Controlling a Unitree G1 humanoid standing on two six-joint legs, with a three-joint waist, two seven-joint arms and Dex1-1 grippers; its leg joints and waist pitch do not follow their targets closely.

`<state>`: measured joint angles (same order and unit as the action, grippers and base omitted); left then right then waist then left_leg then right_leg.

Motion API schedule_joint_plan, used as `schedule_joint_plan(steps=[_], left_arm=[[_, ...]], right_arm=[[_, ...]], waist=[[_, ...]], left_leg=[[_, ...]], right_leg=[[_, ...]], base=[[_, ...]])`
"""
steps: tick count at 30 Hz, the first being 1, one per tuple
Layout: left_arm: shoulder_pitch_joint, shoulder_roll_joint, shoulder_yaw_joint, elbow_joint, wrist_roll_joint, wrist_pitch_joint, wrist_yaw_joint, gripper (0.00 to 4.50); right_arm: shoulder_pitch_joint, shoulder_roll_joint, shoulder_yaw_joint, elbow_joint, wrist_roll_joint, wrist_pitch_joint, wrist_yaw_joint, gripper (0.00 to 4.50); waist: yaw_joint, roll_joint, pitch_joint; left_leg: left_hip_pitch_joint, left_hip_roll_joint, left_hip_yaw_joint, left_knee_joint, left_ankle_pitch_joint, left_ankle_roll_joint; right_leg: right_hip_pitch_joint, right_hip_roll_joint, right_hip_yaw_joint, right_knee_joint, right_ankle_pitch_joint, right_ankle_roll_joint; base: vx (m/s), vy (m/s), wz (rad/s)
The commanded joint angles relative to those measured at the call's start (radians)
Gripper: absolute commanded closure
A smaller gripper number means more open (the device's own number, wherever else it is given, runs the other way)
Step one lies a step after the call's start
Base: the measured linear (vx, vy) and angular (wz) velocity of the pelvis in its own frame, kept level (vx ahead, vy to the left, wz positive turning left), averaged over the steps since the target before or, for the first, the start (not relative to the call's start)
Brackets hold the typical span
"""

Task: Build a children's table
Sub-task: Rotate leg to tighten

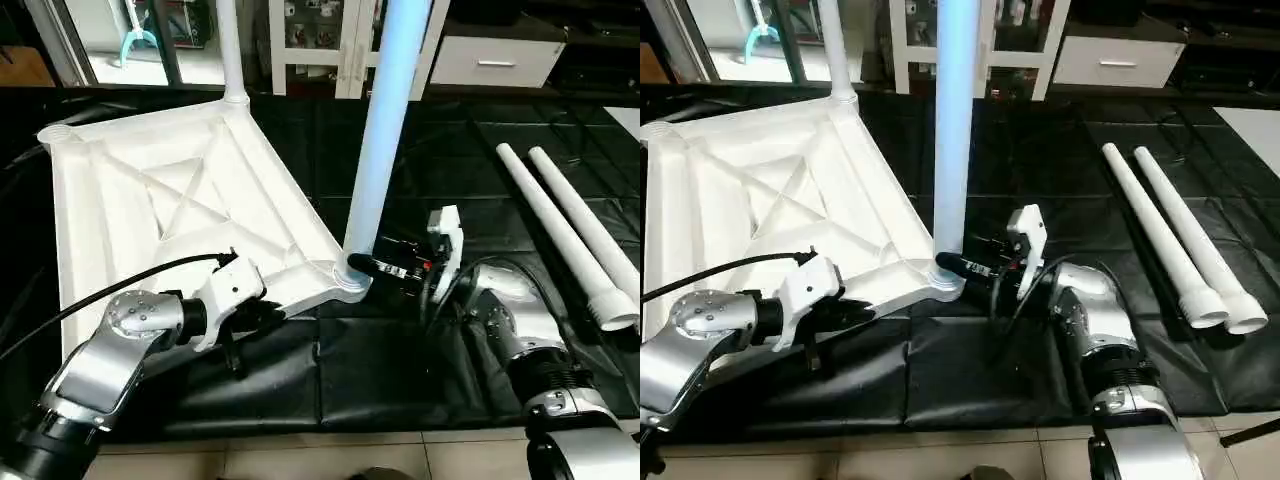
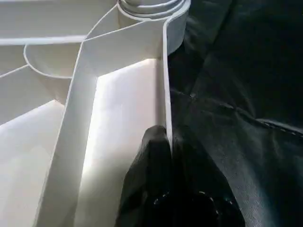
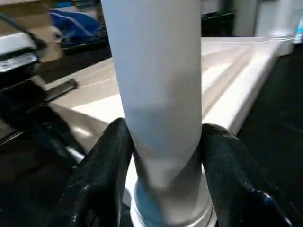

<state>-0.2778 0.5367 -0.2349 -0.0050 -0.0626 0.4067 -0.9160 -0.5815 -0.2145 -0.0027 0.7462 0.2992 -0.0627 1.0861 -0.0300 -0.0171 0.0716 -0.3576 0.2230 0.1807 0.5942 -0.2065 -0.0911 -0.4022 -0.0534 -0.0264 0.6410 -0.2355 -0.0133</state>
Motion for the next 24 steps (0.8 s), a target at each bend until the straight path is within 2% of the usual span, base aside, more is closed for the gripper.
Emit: schedule_joint_plan(steps=[1, 2, 4, 5, 6, 7, 10, 11, 12, 13, 15, 16, 17, 18, 19, 21, 22, 23, 24], left_arm=[[-0.023, -0.081, -0.057, 0.055, 0.038, 0.069, 0.091, 4.50], [-0.047, -0.121, -0.064, 0.076, 0.054, 0.099, 0.138, 4.50], [-0.079, -0.178, -0.071, 0.107, 0.074, 0.143, 0.204, 4.50], [-0.088, -0.195, -0.070, 0.117, 0.077, 0.157, 0.222, 4.50], [-0.099, -0.217, -0.070, 0.129, 0.081, 0.176, 0.246, 4.50], [-0.134, -0.282, -0.066, 0.171, 0.092, 0.224, 0.315, 4.50], [-0.144, -0.300, -0.064, 0.184, 0.095, 0.236, 0.334, 4.50], [-0.172, -0.344, -0.064, 0.215, 0.095, 0.238, 0.364, 4.50], [-0.172, -0.344, -0.064, 0.215, 0.095, 0.238, 0.364, 4.50], [-0.198, -0.383, -0.066, 0.243, 0.096, 0.232, 0.385, 4.50], [-0.207, -0.391, -0.071, 0.249, 0.098, 0.212, 0.381, 4.50], [-0.188, -0.347, -0.089, 0.229, 0.114, 0.164, 0.336, 4.50], [-0.165, -0.305, -0.101, 0.206, 0.120, 0.135, 0.295, 4.50], [-0.158, -0.292, -0.104, 0.199, 0.122, 0.127, 0.283, 4.50], [-0.133, -0.252, -0.107, 0.172, 0.114, 0.108, 0.244, 4.50], [-0.089, -0.182, -0.110, 0.126, 0.100, 0.076, 0.173, 4.50], [-0.067, -0.147, -0.110, 0.104, 0.093, 0.062, 0.140, 4.50], [-0.027, -0.092, -0.103, 0.065, 0.075, 0.033, 0.084, 4.50], [-0.016, -0.078, -0.096, 0.055, 0.066, 0.023, 0.066, 4.50]], right_arm=[[0.003, 0.038, -0.026, 0.090, -0.100, 0.012, -0.356, 2.58], [0.002, 0.059, -0.041, 0.108, -0.114, 0.023, -0.474, 2.59], [0.003, 0.092, -0.059, 0.130, -0.122, 0.046, -0.610, 2.60], [0.003, 0.103, -0.066, 0.135, -0.120, 0.051, -0.644, 2.60], [0.003, 0.117, -0.074, 0.142, -0.119, 0.057, -0.688, 2.60], [0.002, 0.162, -0.100, 0.161, -0.110, 0.072, -0.809, 2.61], [0.001, 0.175, -0.108, 0.167, -0.109, 0.074, -0.842, 2.61], [-0.004, 0.216, -0.102, 0.172, -0.108, 0.070, -0.862, 2.61], [-0.004, 0.216, -0.102, 0.172, -0.108, 0.070, -0.862, 2.61], [-0.011, 0.260, -0.093, 0.178, -0.104, 0.060, -0.863, 2.61], [-0.018, 0.284, -0.083, 0.180, -0.094, 0.051, -0.825, 2.61], [-0.021, 0.276, -0.060, 0.160, -0.088, 0.031, -0.716, 2.61], [-0.021, 0.266, -0.065, 0.137, -0.045, 0.030, -0.592, 2.61], [-0.021, 0.263, -0.067, 0.130, -0.031, 0.030, -0.555, 2.61], [-0.018, 0.229, -0.056, 0.103, -0.020, 0.019, -0.476, 2.61], [-0.013, 0.157, -0.029, 0.065, -0.022, -0.002, -0.365, 1.91], [-0.012, 0.121, -0.018, 0.051, -0.024, -0.005, -0.319, 1.91], [-0.012, 0.066, -0.015, 0.029, -0.003, 0.012, -0.221, 1.81], [-0.013, 0.050, -0.019, 0.023, -0.002, 0.012, -0.188, 1.81]], waist=[[-0.001, 0.000, -0.040], [-0.004, -0.003, -0.038], [0.000, -0.004, -0.039], [0.000, -0.004, -0.040], [0.000, 0.001, -0.043], [-0.002, 0.000, -0.043], [0.003, -0.001, -0.047], [0.002, -0.002, -0.048], [0.004, -0.002, -0.049], [0.003, -0.002, -0.049], [0.005, -0.005, -0.049], [0.004, -0.006, -0.048], [0.005, -0.005, -0.046], [0.002, -0.007, -0.048], [0.003, -0.006, -0.050], [0.006, -0.002, -0.053], [0.002, -0.004, -0.053], [0.003, -0.003, -0.055], [0.002, -0.001, -0.056]], left_leg=[[0.006, 0.013, 0.009, -0.065, -0.093, 0.069], [0.006, 0.009, 0.007, -0.069, -0.131, 0.026], [0.013, 0.006, 0.006, -0.068, -0.177, -0.003], [0.011, 0.004, 0.005, -0.068, -0.187, -0.002], [0.012, 0.003, 0.006, -0.068, -0.184, -0.003], [0.010, 0.002, 0.007, -0.068, -0.180, -0.002], [0.010, 0.001, 0.004, -0.070, -0.190, -0.005], [0.007, -0.002, 0.007, -0.069, -0.187, 0.002], [0.008, -0.002, 0.006, -0.070, -0.183, 0.002], [0.008, -0.001, 0.005, -0.072, -0.193, 0.003], [0.009, -0.001, 0.004, -0.073, -0.208, 0.005], [0.007, 0.000, 0.002, -0.076, -0.231, 0.008], [0.006, 0.000, 0.000, -0.077, -0.260, 0.019], [0.001, 0.002, -0.003, -0.079, -0.260, 0.024], [-0.001, 0.003, -0.003, -0.078, -0.235, 0.034], [-0.003, 0.003, -0.003, -0.075, -0.176, 0.056], [-0.008, 0.004, -0.003, -0.074, -0.144, 0.072], [-0.005, 0.003, 0.001, -0.069, -0.112, 0.088], [-0.008, 0.003, 0.001, -0.067, -0.091, 0.097]], right_leg=[[0.043, -0.058, 0.039, -0.079, -0.019, -0.298], [0.044, -0.057, 0.041, -0.085, -0.104, -0.274], [0.039, -0.057, 0.046, -0.095, -0.195, -0.236], [0.038, -0.056, 0.049, -0.097, -0.210, -0.221], [0.037, -0.055, 0.050, -0.096, -0.200, -0.218], [0.035, -0.051, 0.050, -0.096, -0.177, -0.210], [0.035, -0.049, 0.047, -0.094, -0.153, -0.195], [0.033, -0.046, 0.049, -0.094, -0.114, -0.190], [0.034, -0.047, 0.048, -0.094, -0.106, -0.188], [0.032, -0.047, 0.047, -0.094, -0.103, -0.189], [0.032, -0.047, 0.046, -0.097, -0.114, -0.185], [0.032, -0.048, 0.045, -0.099, -0.137, -0.181], [0.030, -0.050, 0.046, -0.104, -0.167, -0.175], [0.036, -0.052, 0.046, -0.101, -0.165, -0.173], [0.039, -0.053, 0.045, -0.101, -0.139, -0.177], [0.044, -0.052, 0.044, -0.094, -0.055, -0.200], [0.047, -0.053, 0.044, -0.089, -0.006, -0.221], [0.048, -0.051, 0.045, -0.085, 0.046, -0.243], [0.050, -0.051, 0.045, -0.080, 0.076, -0.254]], base=[[0.000, 0.000, 0.00], [0.000, 0.000, 0.00], [-0.026, 0.001, -0.04], [0.000, 0.000, 0.00], [0.000, 0.000, 0.00], [0.000, 0.000, 0.00], [0.000, 0.000, 0.00], [0.000, 0.000, 0.00], [0.000, 0.000, 0.00], [0.000, 0.000, 0.00], [0.000, 0.000, 0.00], [0.000, 0.000, 0.00], [0.000, 0.000, 0.00], [0.000, 0.000, 0.00], [0.000, 0.000, 0.00], [0.000, 0.000, 0.00], [0.000, 0.000, 0.00], [0.000, 0.000, 0.00], [0.000, 0.000, 0.00]])
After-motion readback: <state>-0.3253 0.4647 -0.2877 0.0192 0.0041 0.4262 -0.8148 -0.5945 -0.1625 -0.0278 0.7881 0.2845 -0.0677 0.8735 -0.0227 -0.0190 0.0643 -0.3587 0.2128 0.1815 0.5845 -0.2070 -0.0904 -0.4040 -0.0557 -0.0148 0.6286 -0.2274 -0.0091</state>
